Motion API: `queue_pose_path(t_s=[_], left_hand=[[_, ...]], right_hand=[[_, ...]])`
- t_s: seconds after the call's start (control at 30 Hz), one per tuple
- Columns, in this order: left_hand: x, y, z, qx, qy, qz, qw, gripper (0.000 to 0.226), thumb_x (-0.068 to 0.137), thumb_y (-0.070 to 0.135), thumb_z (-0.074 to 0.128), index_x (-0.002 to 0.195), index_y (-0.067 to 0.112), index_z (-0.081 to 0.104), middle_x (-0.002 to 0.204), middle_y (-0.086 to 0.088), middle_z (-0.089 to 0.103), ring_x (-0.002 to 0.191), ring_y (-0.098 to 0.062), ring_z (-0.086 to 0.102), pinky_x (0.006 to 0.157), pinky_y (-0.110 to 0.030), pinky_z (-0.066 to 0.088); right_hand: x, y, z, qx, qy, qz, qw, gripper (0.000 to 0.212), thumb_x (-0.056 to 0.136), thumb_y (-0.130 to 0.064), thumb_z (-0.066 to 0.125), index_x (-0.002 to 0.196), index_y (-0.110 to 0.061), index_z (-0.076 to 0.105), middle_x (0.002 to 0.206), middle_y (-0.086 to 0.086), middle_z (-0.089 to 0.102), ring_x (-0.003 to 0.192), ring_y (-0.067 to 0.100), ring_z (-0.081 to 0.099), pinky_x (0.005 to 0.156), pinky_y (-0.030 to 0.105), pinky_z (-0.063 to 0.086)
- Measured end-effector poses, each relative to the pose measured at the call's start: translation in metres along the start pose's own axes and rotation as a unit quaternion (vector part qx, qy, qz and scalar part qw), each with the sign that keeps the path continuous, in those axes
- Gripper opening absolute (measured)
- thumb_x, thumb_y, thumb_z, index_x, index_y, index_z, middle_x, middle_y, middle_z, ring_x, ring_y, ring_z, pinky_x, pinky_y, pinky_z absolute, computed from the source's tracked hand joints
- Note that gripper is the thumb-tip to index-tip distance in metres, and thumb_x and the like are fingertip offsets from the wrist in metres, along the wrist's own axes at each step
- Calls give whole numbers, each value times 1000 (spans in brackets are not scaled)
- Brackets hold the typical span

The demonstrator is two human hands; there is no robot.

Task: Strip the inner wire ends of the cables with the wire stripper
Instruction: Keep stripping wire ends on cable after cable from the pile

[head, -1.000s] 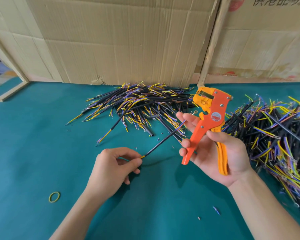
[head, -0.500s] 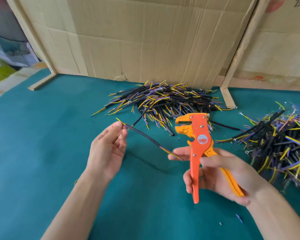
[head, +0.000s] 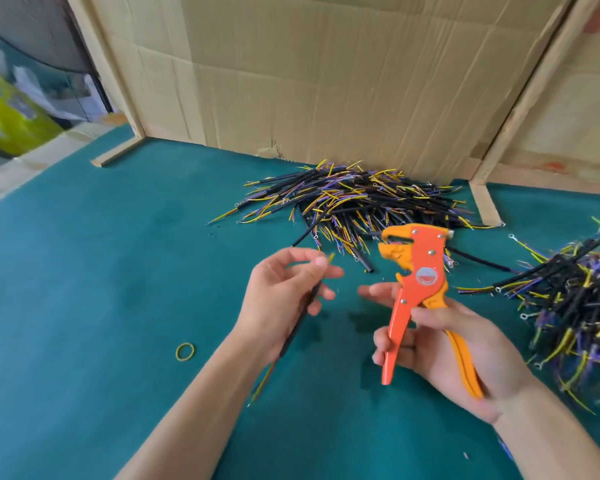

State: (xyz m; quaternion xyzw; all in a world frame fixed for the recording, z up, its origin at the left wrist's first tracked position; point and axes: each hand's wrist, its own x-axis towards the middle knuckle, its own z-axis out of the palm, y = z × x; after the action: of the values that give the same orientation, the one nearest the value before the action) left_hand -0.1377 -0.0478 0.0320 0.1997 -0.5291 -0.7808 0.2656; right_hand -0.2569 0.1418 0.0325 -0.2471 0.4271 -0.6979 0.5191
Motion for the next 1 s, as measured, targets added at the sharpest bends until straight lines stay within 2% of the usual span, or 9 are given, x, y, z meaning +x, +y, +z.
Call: queue_pose_path(t_s=[0.07,0.17,0.27,0.4,0.53,0.7,0.87,1.0], left_hand=[[-3,-11,9,59,-39,7,997,20,87,20,71,92,3,62,87,-18,76,56,-16,63,44,-20,43],[-6,-21,15,128,-66,6,990,27,80,31,74,86,8,62,84,-17,77,59,-19,65,45,-22,44],[-7,-22,14,138,-66,0,988,29,79,33,75,87,7,63,85,-17,77,61,-18,66,48,-22,46],[-7,-19,11,120,-95,-33,988,29,79,17,84,97,3,66,92,-19,76,67,-19,67,55,-22,49],[-6,-21,11,126,-83,-40,988,7,88,2,73,95,3,70,83,-18,75,60,-18,66,49,-21,47],[-6,-22,12,121,-69,-37,990,7,89,2,71,95,6,70,80,-17,74,58,-18,66,46,-22,45],[-5,-22,12,70,-36,-34,996,10,86,2,73,95,7,72,81,-17,73,59,-17,63,47,-20,44],[-5,-19,11,26,-37,-42,998,21,75,9,76,95,5,72,79,-14,72,59,-14,63,49,-18,44]], right_hand=[[4,0,-3,27,19,-13,999,56,77,-16,71,128,4,63,133,26,60,80,37,64,76,51,56],[5,4,-4,17,9,-8,1000,57,77,-15,74,131,1,63,107,28,60,81,38,64,78,53,55],[6,2,3,-4,7,6,1000,56,78,-15,73,132,-1,63,96,27,55,81,38,63,79,54,55],[5,-1,1,5,16,11,1000,57,78,-17,73,133,-4,64,96,26,55,82,37,63,81,53,55],[5,-4,0,16,30,-1,999,57,78,-16,71,134,-5,64,103,28,52,82,37,65,80,52,56],[5,-4,1,14,44,-5,999,55,80,-14,69,134,-5,64,96,26,55,82,37,65,80,51,56],[6,-3,2,6,61,4,998,49,81,-11,64,130,-4,66,89,27,56,79,38,65,78,52,57],[6,0,4,-6,60,9,998,45,81,-10,67,126,-4,69,99,31,57,78,38,64,77,53,57]])
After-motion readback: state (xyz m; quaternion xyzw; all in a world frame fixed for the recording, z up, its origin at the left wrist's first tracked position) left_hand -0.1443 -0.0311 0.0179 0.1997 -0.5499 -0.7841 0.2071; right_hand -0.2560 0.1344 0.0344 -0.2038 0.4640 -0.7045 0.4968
